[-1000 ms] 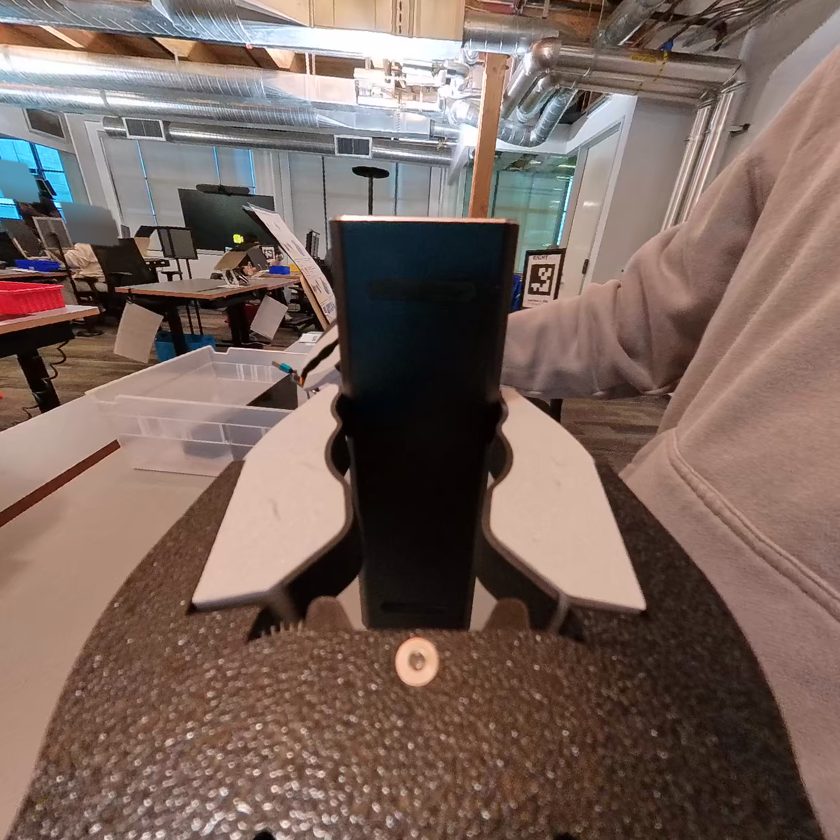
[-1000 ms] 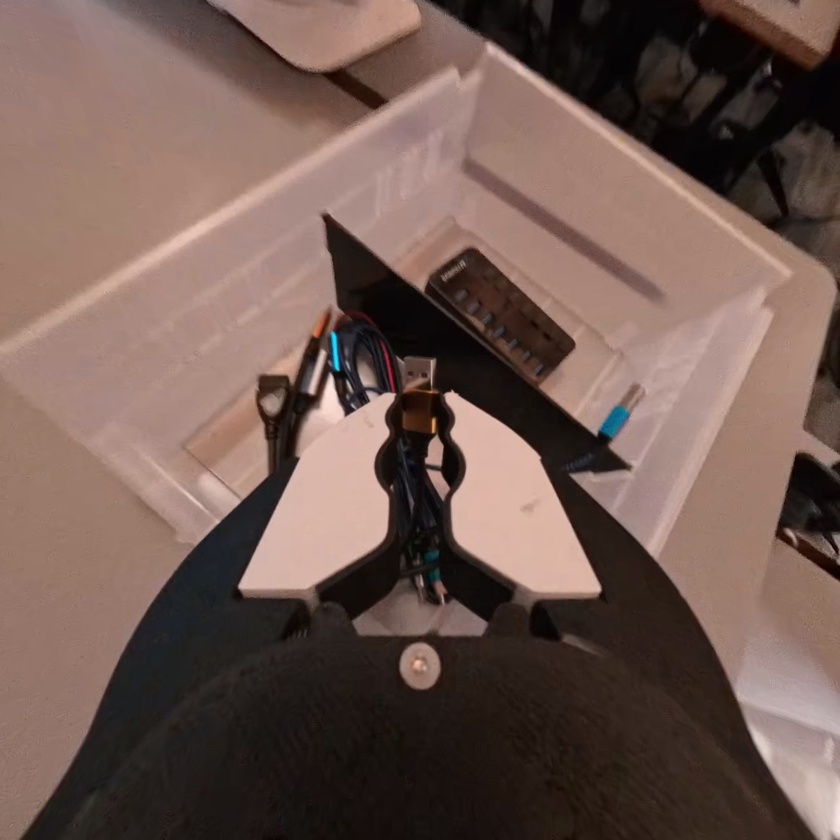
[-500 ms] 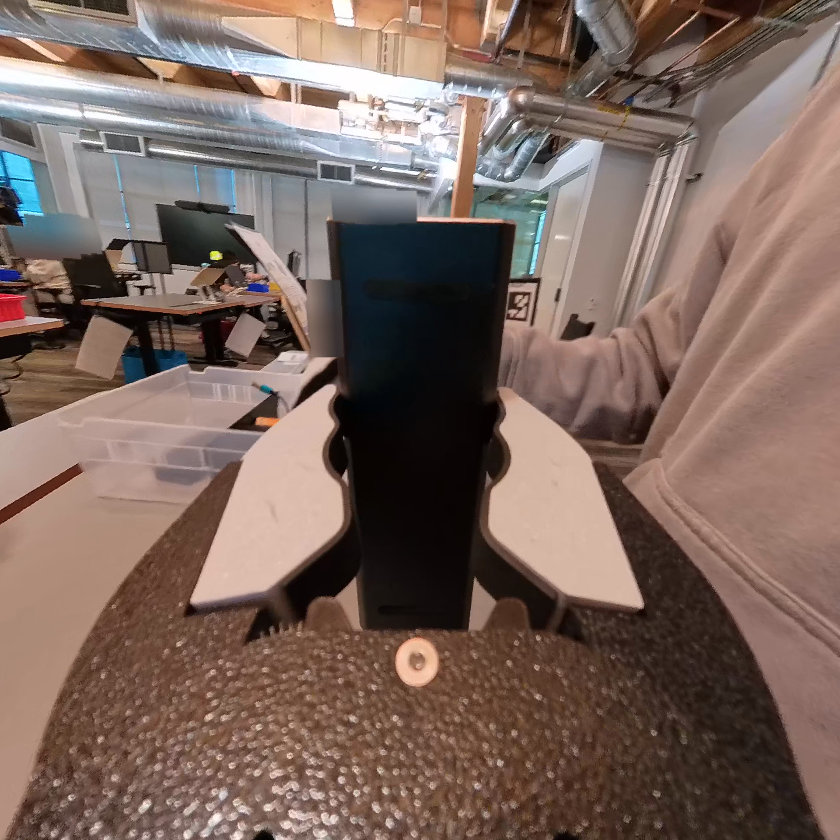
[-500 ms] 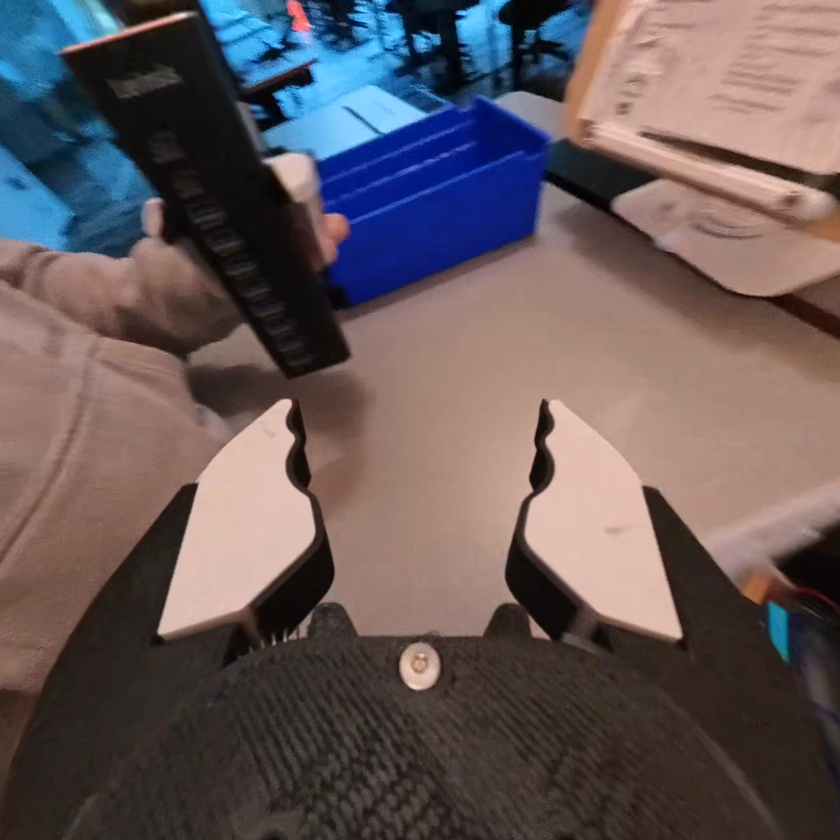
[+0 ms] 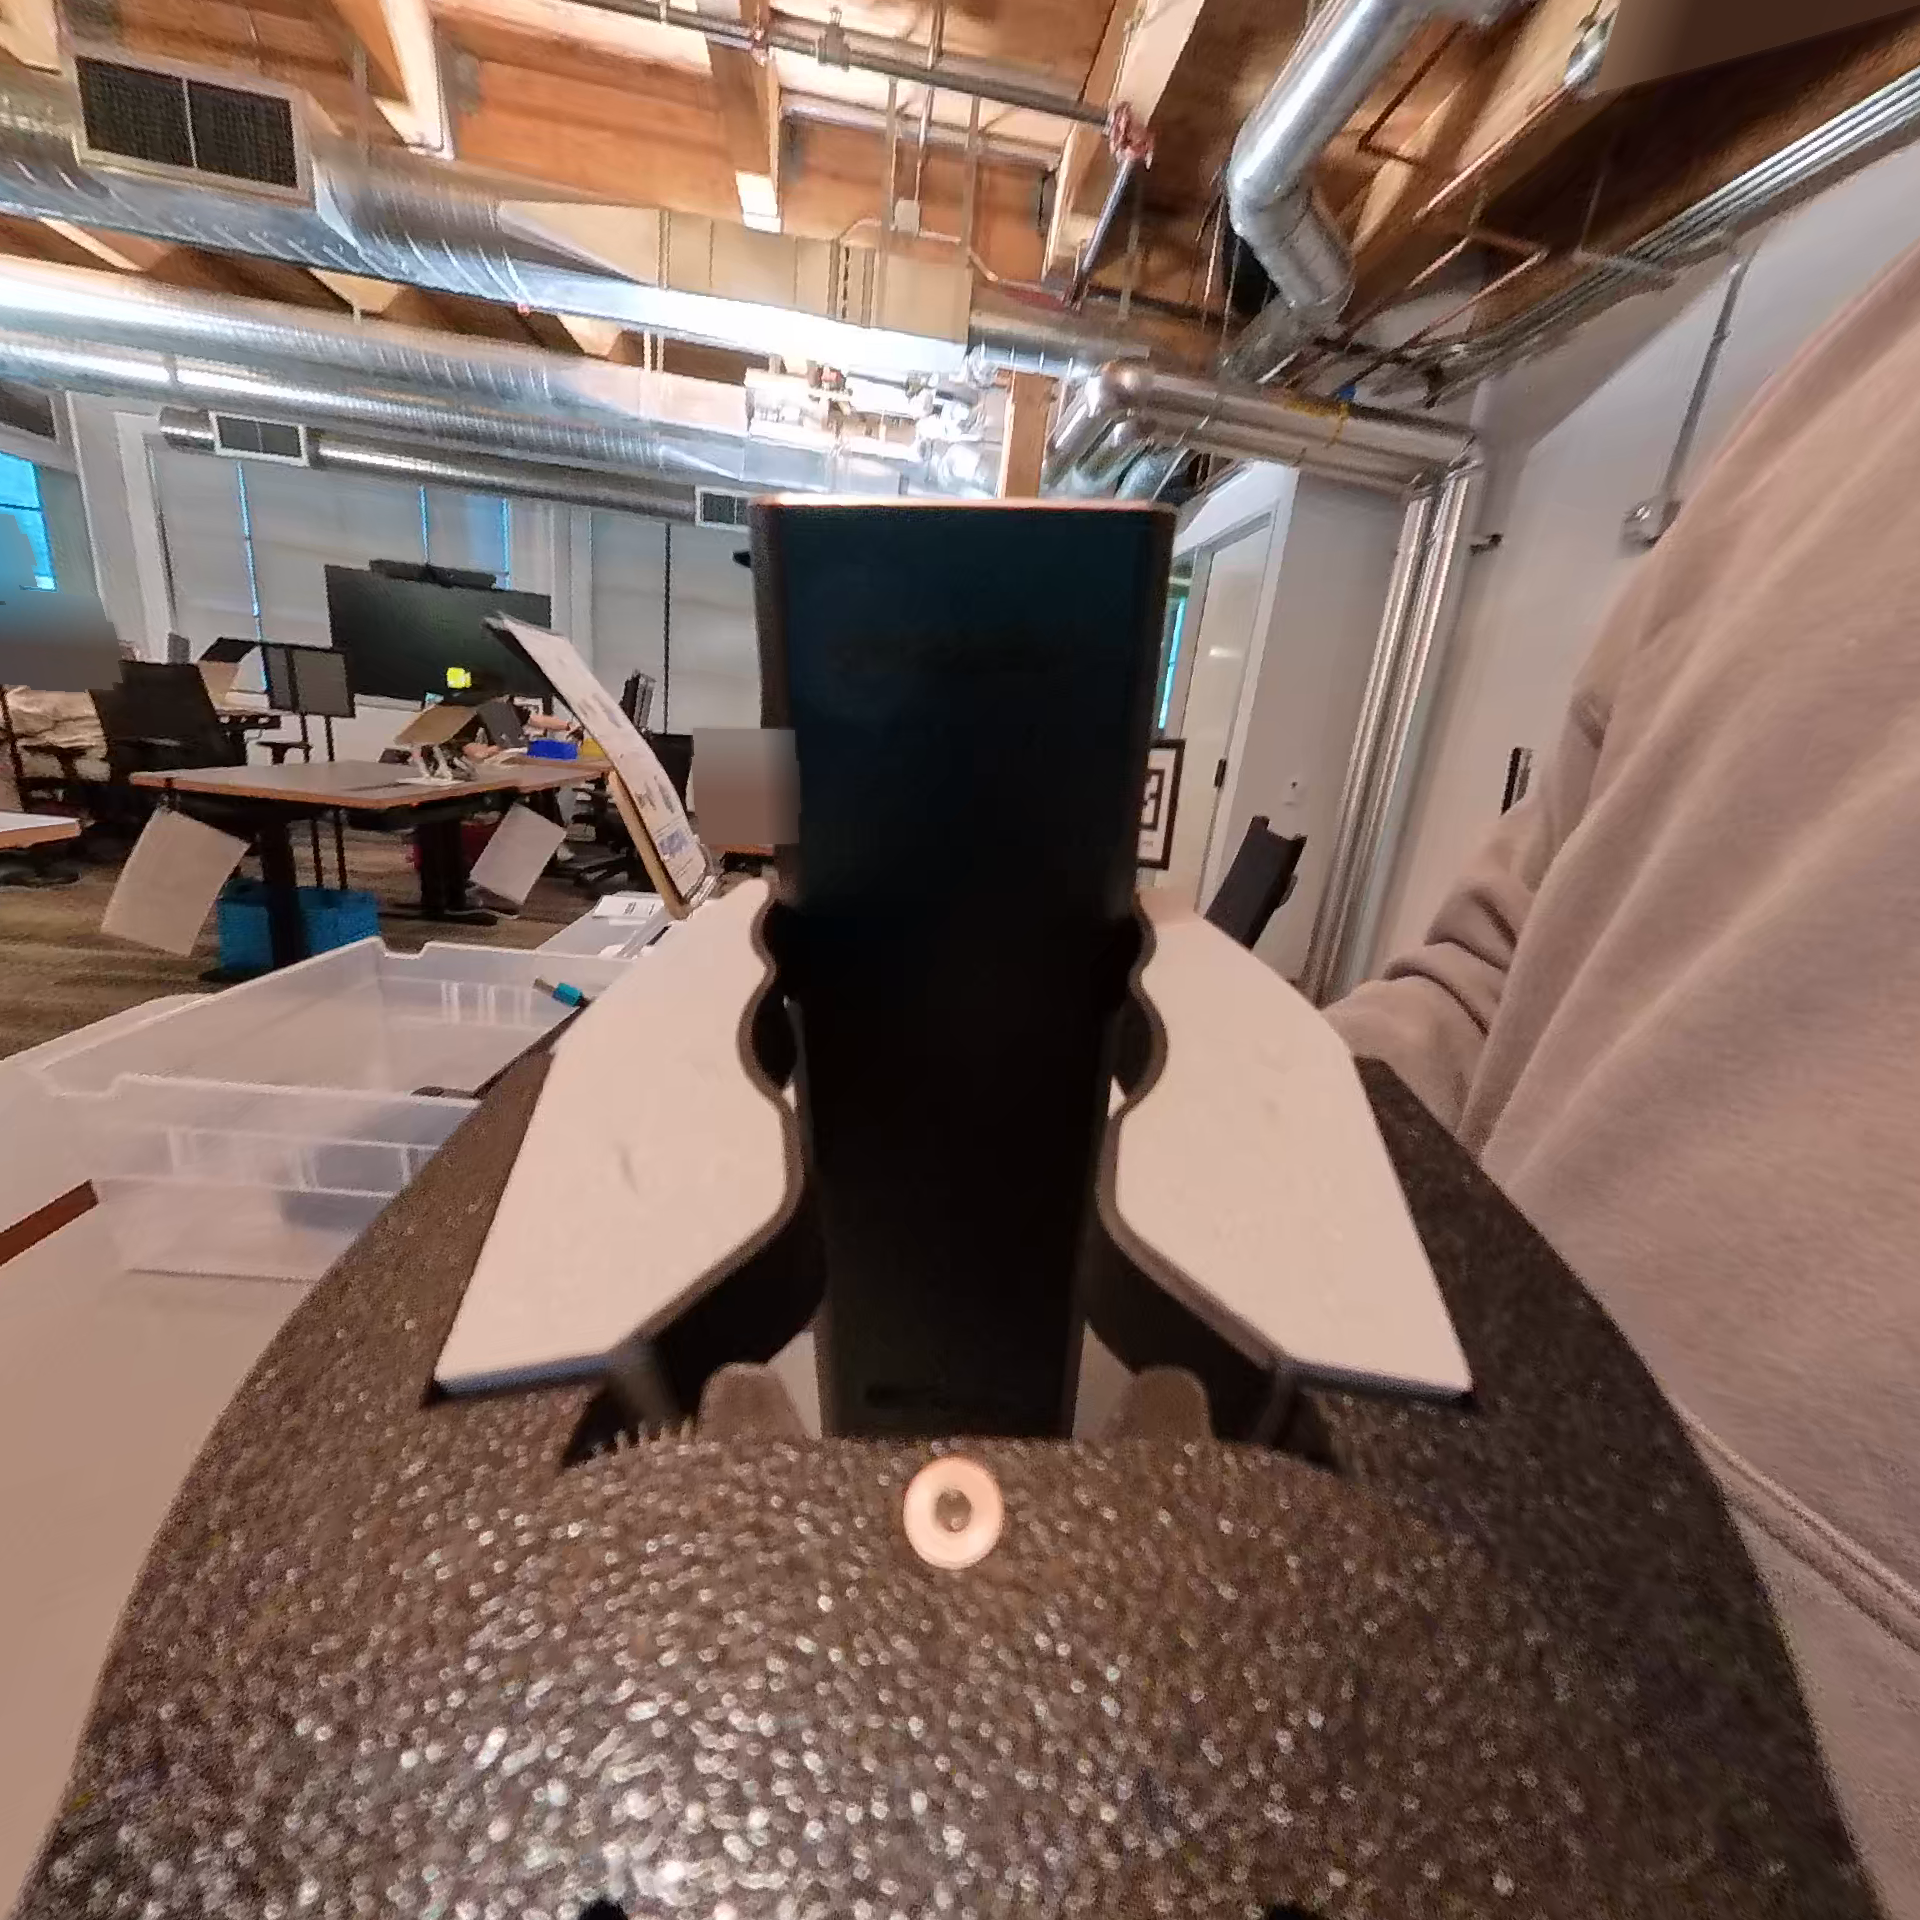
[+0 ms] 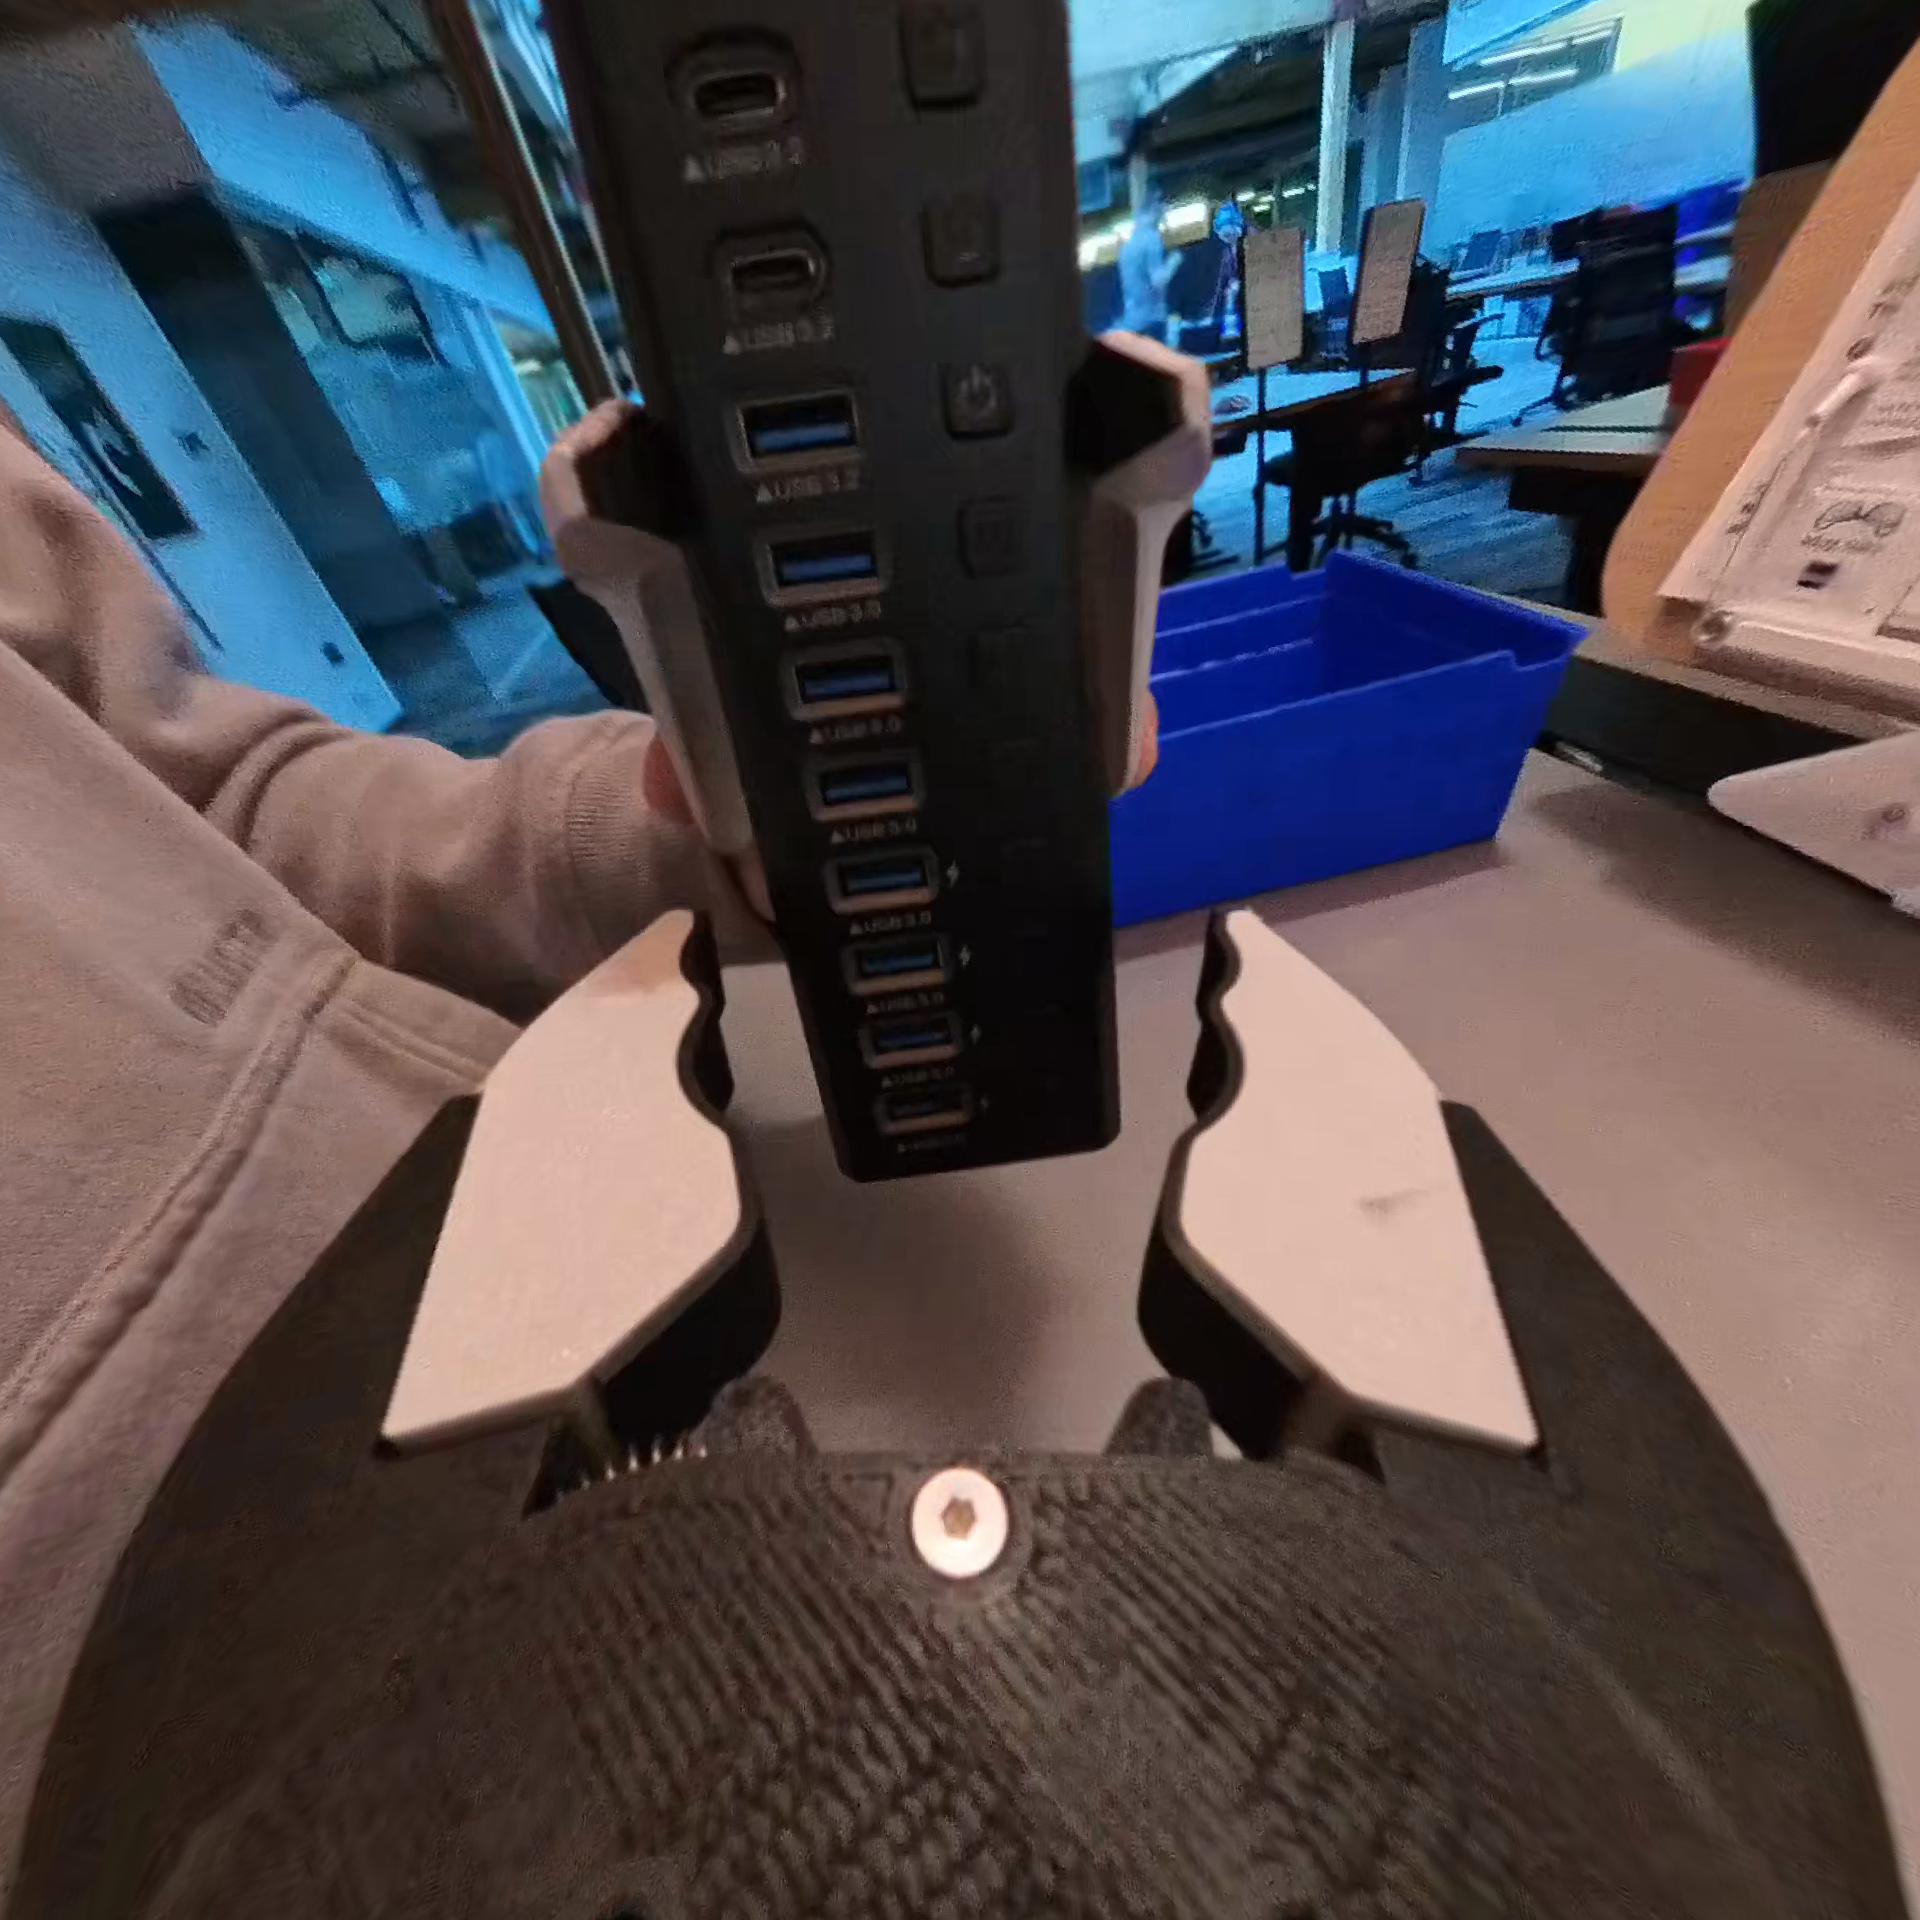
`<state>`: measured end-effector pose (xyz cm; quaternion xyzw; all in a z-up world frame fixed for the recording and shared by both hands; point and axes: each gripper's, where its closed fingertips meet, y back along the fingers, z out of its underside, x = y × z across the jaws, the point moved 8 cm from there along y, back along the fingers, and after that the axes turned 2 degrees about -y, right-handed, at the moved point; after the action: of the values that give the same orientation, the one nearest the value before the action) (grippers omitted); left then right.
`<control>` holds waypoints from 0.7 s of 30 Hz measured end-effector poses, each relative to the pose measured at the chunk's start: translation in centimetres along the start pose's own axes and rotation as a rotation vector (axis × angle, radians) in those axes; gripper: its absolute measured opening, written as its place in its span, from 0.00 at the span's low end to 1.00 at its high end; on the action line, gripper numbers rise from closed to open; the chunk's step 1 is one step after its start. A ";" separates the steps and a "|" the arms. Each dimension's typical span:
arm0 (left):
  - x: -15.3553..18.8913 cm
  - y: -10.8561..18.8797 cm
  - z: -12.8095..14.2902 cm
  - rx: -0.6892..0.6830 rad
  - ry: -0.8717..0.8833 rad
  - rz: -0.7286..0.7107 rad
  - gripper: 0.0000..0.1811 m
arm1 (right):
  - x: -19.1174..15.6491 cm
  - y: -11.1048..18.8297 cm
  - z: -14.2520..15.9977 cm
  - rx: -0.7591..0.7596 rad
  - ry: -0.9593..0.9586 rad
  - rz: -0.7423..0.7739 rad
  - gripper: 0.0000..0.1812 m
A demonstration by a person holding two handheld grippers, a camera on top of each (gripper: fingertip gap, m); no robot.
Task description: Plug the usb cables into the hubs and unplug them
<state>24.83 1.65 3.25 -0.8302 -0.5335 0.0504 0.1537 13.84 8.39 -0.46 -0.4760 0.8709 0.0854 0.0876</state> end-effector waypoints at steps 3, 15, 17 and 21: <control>0.0 -0.3 0.2 -0.037 -0.019 -0.007 0.33 | 0.0 -0.4 -0.8 -0.054 0.078 0.047 0.39; 0.6 -0.6 0.5 -0.278 -0.140 -0.124 0.33 | -0.3 -0.7 -1.2 -0.256 0.299 0.219 0.34; 0.7 -0.4 0.0 -0.314 -0.139 -0.203 0.37 | 0.4 0.5 -1.5 -0.301 0.370 0.348 0.34; 1.0 -0.2 -2.0 -0.337 0.060 -0.261 0.45 | 1.6 3.3 -2.8 -0.466 0.620 0.665 0.34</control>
<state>25.56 2.24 5.26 -0.7692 -0.6325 -0.0847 0.0337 10.02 8.18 2.05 -0.1828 0.9182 0.1554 -0.3151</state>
